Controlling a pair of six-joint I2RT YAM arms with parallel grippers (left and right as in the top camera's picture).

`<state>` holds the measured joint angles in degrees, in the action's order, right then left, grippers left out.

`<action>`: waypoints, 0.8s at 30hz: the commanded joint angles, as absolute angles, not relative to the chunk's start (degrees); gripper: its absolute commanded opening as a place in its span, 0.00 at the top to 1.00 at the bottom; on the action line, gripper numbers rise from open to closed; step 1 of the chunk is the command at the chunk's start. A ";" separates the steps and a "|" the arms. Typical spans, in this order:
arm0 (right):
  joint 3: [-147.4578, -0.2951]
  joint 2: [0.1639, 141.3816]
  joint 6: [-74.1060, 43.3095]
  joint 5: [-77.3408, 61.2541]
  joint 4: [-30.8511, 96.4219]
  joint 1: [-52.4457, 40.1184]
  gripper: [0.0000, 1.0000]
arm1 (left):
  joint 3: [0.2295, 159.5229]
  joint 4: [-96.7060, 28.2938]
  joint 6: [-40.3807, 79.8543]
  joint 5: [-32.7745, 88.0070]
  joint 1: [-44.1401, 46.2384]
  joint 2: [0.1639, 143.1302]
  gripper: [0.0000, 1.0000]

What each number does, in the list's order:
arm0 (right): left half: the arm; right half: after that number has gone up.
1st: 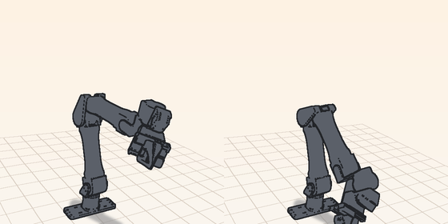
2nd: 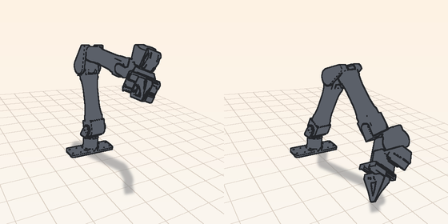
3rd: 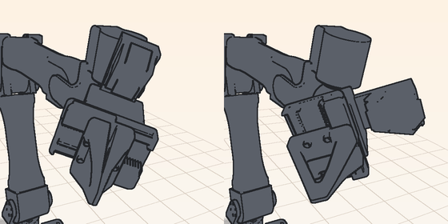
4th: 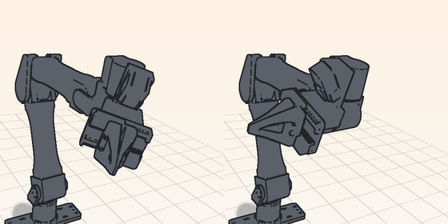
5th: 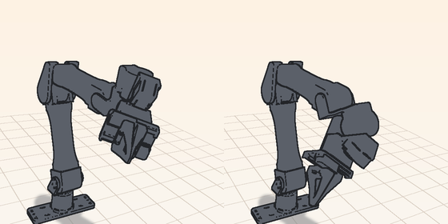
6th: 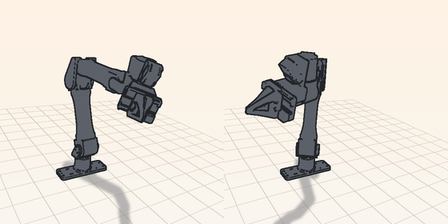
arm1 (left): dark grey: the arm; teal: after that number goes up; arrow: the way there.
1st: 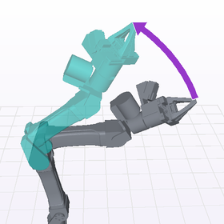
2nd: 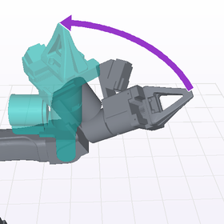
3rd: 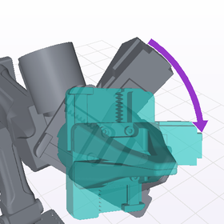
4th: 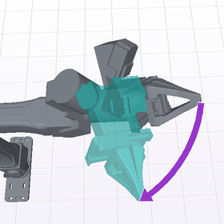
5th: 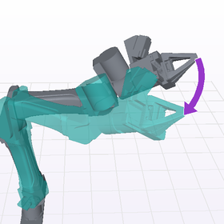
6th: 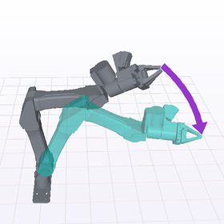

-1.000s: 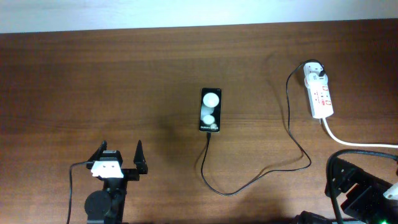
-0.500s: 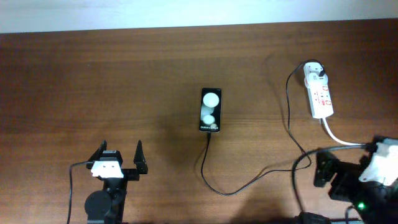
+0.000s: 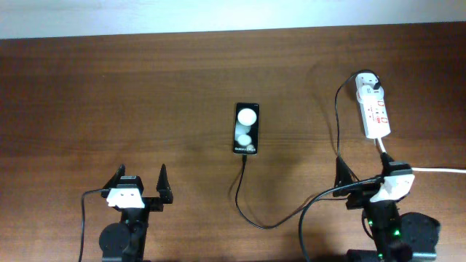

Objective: Plug charger to phone and switch on socket

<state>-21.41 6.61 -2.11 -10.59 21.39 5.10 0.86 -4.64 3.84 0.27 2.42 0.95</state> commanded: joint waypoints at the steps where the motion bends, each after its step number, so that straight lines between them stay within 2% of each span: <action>1: -16.05 3.07 -1.69 -10.07 18.46 3.57 0.01 | 0.49 -4.62 2.70 1.13 2.59 0.67 0.01; 20: -0.27 0.19 -1.72 -10.04 0.03 2.07 0.01 | 0.49 -4.64 2.72 1.13 2.59 0.67 0.01; 24: -0.32 0.19 -1.69 -9.63 0.64 1.02 0.01 | 0.49 -4.62 2.72 1.13 2.59 0.67 0.01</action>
<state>-0.62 0.91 -1.52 -10.39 1.06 1.80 0.86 -4.62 3.84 0.27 2.42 0.95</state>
